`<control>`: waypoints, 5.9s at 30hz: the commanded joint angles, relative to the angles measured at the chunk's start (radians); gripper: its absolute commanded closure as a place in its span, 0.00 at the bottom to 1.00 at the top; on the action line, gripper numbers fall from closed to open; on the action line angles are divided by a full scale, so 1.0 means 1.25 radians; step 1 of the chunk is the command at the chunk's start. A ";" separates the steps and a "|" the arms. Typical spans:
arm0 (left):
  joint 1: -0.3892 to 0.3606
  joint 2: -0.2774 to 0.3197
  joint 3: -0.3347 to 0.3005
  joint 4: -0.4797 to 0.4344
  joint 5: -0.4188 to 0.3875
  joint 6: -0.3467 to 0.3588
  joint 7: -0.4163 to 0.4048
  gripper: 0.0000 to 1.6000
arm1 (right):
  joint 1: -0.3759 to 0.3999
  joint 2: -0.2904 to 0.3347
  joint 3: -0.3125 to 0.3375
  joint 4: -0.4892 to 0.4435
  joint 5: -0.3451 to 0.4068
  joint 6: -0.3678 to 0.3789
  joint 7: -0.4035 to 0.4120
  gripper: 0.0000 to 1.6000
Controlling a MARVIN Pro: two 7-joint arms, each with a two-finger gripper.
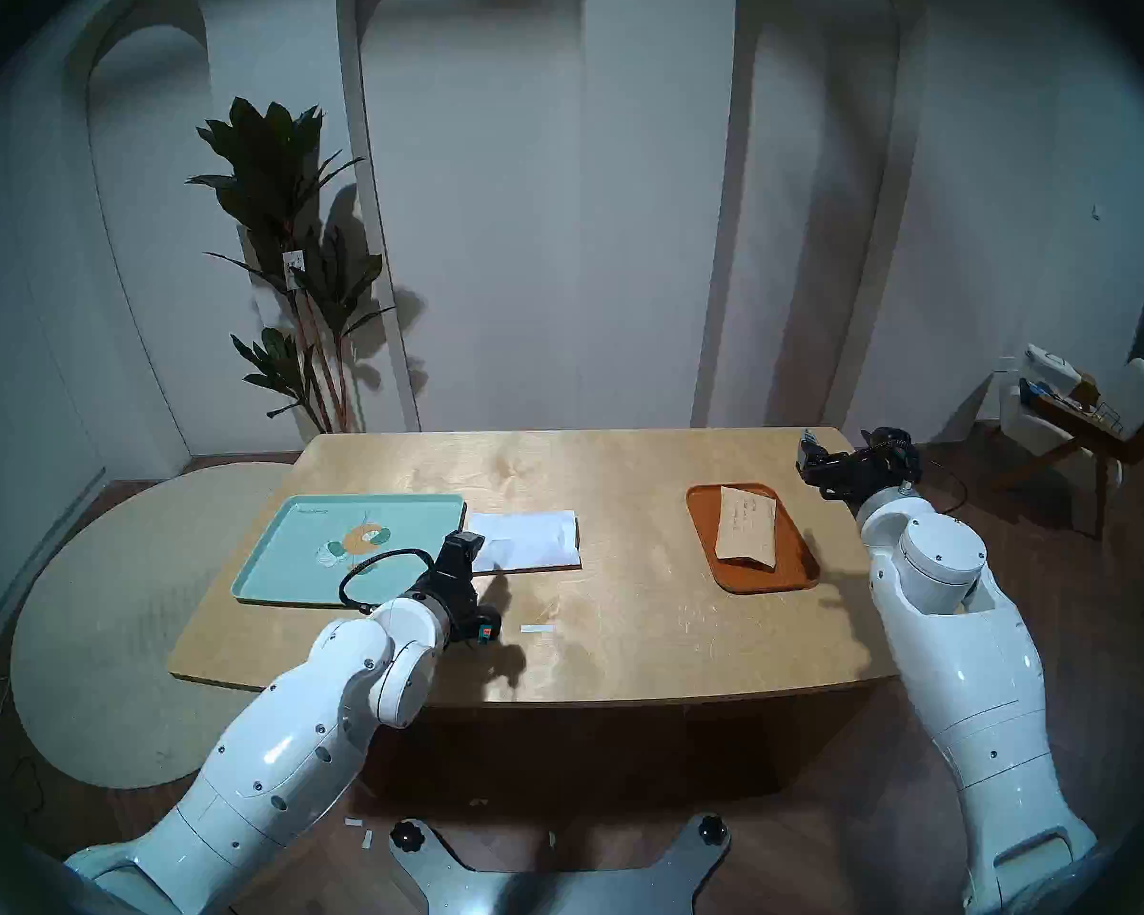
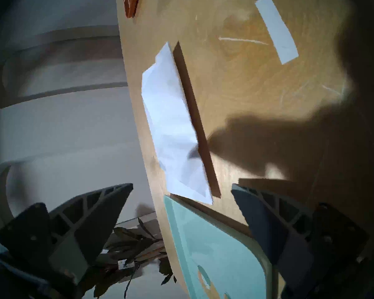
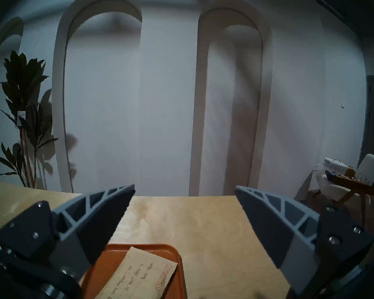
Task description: Sort the mail into the trays, one tray per recipient
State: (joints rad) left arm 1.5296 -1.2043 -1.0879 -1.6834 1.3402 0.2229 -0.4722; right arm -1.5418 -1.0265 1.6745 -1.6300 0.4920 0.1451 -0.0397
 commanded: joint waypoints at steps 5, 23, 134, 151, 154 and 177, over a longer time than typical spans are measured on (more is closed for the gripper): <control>-0.024 -0.035 0.003 0.021 0.002 0.014 0.031 0.00 | 0.009 0.002 0.006 -0.015 0.000 -0.010 0.000 0.00; -0.095 -0.075 0.032 0.110 0.010 -0.005 0.031 0.00 | 0.010 0.001 0.006 -0.014 0.000 -0.010 0.001 0.00; 0.067 0.085 -0.329 -0.055 -0.300 -0.129 -0.008 0.00 | 0.010 0.001 0.006 -0.013 -0.001 -0.008 0.001 0.00; 0.061 -0.004 -0.413 -0.216 -0.510 -0.076 -0.088 0.00 | 0.011 0.002 0.005 -0.011 -0.001 -0.006 0.001 0.00; 0.036 -0.038 -0.413 -0.255 -0.586 -0.031 -0.079 0.00 | 0.012 0.002 0.004 -0.010 -0.001 -0.005 0.001 0.00; -0.129 -0.251 -0.359 -0.231 -0.983 0.291 0.084 0.00 | 0.013 0.002 0.004 -0.009 -0.001 -0.006 0.001 0.00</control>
State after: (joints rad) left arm 1.4707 -1.4160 -1.5263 -2.0038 0.2110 0.5177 -0.4450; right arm -1.5385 -1.0264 1.6752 -1.6240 0.4900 0.1450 -0.0395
